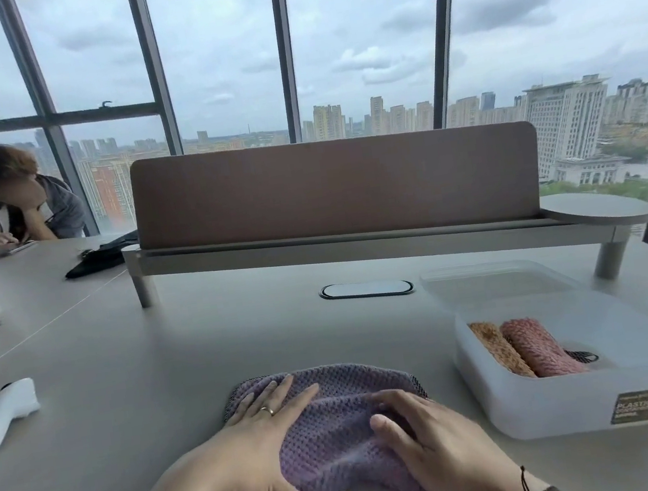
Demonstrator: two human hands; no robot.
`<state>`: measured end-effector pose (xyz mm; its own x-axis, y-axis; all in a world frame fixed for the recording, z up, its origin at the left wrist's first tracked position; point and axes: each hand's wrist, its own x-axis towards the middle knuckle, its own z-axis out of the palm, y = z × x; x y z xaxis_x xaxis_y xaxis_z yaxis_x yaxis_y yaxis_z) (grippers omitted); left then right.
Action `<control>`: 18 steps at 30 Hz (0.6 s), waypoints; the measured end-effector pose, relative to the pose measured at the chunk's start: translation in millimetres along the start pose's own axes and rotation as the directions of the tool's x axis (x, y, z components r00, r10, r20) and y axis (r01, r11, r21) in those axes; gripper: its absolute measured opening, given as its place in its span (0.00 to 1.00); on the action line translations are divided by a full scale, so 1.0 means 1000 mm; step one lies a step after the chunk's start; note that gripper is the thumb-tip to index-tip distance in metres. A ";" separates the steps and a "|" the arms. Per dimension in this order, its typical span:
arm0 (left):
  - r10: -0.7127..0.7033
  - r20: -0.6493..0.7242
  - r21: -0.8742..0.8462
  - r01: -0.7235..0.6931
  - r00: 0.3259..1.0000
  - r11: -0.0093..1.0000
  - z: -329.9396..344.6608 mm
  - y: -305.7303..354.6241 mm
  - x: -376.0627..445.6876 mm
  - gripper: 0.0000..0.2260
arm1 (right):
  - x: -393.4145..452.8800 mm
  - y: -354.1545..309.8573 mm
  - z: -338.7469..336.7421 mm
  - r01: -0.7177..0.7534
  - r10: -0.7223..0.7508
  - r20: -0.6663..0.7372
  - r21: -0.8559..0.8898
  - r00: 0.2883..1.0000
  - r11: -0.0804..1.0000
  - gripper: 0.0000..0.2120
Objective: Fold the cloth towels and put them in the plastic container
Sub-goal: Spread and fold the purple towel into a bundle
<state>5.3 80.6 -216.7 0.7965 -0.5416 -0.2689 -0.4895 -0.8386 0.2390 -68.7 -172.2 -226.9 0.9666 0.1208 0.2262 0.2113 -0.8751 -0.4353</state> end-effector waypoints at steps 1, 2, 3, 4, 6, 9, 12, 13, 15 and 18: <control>0.008 0.037 0.003 -0.008 0.999 1.000 -0.002 -0.004 -0.002 0.62 | 0.001 0.004 -0.002 -0.021 0.020 -0.013 -0.034 1.000 0.999 0.23; 0.025 0.063 0.007 -0.026 0.998 1.000 -0.003 -0.007 -0.003 0.62 | 0.001 0.006 -0.003 -0.023 0.021 -0.021 -0.085 1.000 0.996 0.24; 0.054 0.081 -0.004 -0.054 0.995 0.999 -0.004 -0.009 -0.005 0.62 | 0.001 0.006 -0.003 -0.013 0.010 -0.023 -0.138 1.000 0.990 0.25; 0.089 0.095 -0.045 -0.085 0.992 0.995 -0.005 -0.008 -0.007 0.61 | 0.001 0.006 -0.003 0.003 -0.010 -0.038 -0.178 0.999 0.984 0.26; 0.144 0.062 -0.190 -0.130 0.988 0.973 -0.007 -0.001 -0.010 0.55 | 0.002 0.005 -0.002 0.011 -0.031 -0.094 -0.206 0.995 0.978 0.27; 0.112 -0.155 -0.183 -0.140 0.982 0.973 -0.002 0.010 -0.006 0.49 | 0.005 0.006 0.001 0.053 -0.086 -0.179 -0.181 0.980 0.982 0.24; 0.084 -0.264 -0.079 -0.108 0.961 0.991 0.008 0.013 0.005 0.42 | 0.005 0.006 0.007 0.170 -0.183 -0.044 -0.206 0.982 0.964 0.28; 0.075 -0.276 -0.062 -0.096 0.958 0.993 0.010 0.014 0.007 0.40 | 0.004 0.007 0.010 0.206 -0.205 0.028 -0.235 0.978 0.950 0.31; 0.048 -0.308 -0.040 -0.064 0.950 0.997 0.013 0.014 0.008 0.39 | 0.000 0.009 0.019 0.240 -0.224 0.085 -0.337 0.971 0.911 0.33; 0.025 -0.352 -0.019 -0.034 0.936 0.999 0.016 0.015 0.010 0.39 | -0.009 0.005 0.034 0.309 -0.281 0.128 -0.379 0.951 0.872 0.32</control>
<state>0.5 61.4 -231.0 0.8580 -0.5069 0.0825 -0.5092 -0.8186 0.2657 -71.2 -161.7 -260.8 0.8784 0.4209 0.2265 0.4277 -0.9037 0.0207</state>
